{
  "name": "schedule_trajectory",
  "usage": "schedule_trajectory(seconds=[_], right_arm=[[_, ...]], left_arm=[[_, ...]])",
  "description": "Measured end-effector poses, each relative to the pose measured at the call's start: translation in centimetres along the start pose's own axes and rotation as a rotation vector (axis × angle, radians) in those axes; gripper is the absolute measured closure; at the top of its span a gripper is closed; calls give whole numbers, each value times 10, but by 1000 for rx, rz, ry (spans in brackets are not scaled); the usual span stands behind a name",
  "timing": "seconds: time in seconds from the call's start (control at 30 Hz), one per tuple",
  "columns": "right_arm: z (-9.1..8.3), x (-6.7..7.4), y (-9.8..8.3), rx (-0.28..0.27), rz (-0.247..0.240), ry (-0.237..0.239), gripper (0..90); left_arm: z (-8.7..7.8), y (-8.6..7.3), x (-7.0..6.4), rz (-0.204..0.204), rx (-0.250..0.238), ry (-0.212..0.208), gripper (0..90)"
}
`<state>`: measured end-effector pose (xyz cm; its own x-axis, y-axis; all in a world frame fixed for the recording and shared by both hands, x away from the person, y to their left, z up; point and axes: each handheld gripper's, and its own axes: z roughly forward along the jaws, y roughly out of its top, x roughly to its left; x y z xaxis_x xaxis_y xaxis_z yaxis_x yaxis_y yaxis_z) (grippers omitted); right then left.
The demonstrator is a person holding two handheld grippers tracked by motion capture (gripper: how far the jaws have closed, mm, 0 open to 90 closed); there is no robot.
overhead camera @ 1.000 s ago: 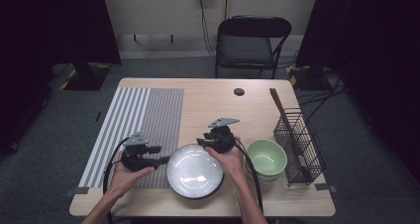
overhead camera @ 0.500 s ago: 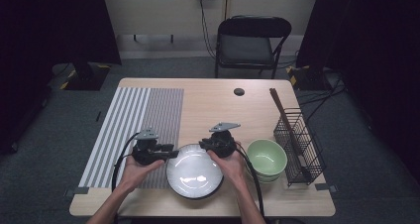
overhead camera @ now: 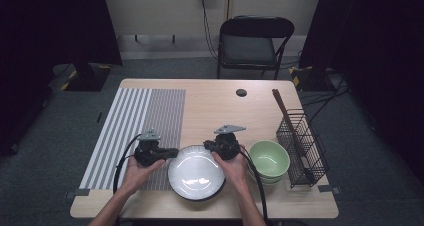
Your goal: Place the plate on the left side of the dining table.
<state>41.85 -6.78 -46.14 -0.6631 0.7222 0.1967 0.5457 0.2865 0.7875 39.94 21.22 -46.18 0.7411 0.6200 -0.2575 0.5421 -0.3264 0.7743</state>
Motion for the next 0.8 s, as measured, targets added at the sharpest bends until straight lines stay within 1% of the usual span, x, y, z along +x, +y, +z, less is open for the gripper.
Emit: schedule_trajectory(seconds=[0.03,0.13,0.2,0.4,0.5,0.53,0.63,0.67,0.7,0.8], right_arm=[[0,-1,-1,1,7,10,849],[1,-2,-3,-7,28,17,848],[2,-1,-3,-11,20,14,849],[1,-3,-4,-10,39,24,850],[1,-3,-4,-9,47,23,851],[1,-3,-5,-11,47,23,851],[-1,-3,-8,-17,65,29,854],[-1,-3,-9,-14,69,25,855],[-2,-3,-9,-11,67,29,856],[-3,-2,-10,-13,66,25,856]], left_arm=[[2,0,-1,7,5,4,848],[6,0,-1,4,14,6,852],[6,1,-1,-7,12,6,860],[7,1,2,-22,8,-13,865],[7,0,5,-45,7,-26,866],[7,0,5,-49,6,-24,863],[10,-1,5,-50,20,-19,791],[12,-2,5,-58,16,-34,810],[12,-1,5,-53,15,-29,829],[12,0,4,-46,14,-21,840]])
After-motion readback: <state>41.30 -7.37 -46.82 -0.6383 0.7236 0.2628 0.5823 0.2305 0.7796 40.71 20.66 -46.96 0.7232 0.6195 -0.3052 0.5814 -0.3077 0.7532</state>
